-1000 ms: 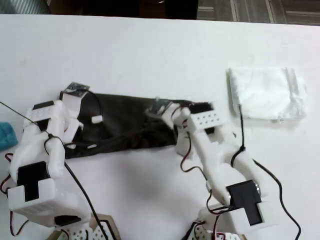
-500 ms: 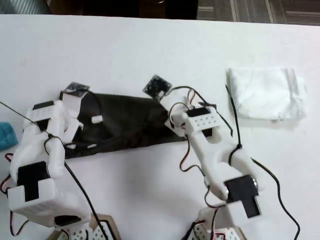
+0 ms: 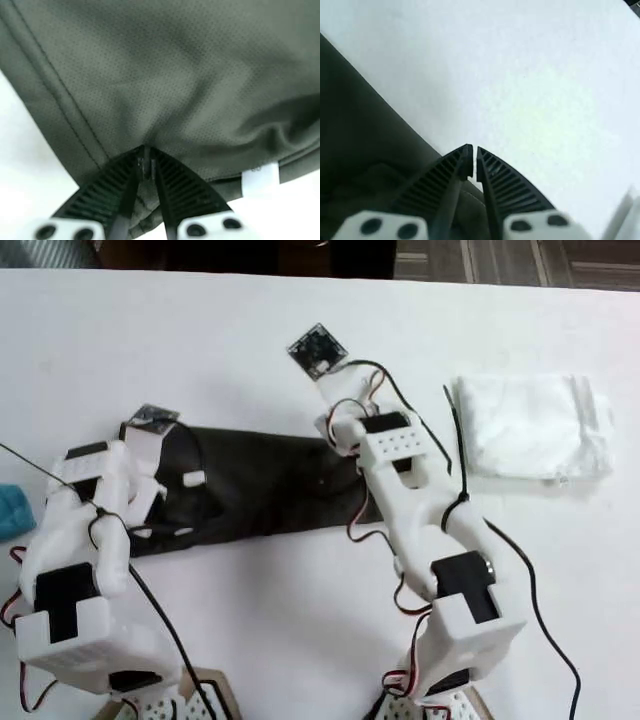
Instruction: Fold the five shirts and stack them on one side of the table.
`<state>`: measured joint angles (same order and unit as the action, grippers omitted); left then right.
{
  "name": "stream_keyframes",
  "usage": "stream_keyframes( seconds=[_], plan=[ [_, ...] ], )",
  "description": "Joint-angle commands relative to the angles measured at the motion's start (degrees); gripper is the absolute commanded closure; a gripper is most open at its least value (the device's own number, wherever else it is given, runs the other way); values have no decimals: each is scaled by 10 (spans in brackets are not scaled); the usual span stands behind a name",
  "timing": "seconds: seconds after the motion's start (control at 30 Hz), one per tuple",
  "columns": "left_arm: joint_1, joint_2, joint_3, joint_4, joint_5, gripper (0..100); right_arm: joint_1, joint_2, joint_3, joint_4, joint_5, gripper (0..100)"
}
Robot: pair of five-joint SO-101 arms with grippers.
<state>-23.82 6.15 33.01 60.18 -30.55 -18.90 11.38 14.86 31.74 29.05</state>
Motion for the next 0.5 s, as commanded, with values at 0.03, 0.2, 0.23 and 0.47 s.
stream_keyframes(
  seconds=[0.03, 0.2, 0.23, 0.47],
  plan=[
    [-17, 0, 2, -13, -4, 973, -3, -10, -54, 77, 0, 978],
    [-17, 0, 2, -13, -4, 973, 33, -63, -99, 276, 2, 978],
    [-17, 0, 2, -13, -4, 973, 43, -69, -102, 304, 2, 978],
    [-17, 0, 1, -13, -4, 973, 87, -72, -100, 436, 93, 978]
  ],
)
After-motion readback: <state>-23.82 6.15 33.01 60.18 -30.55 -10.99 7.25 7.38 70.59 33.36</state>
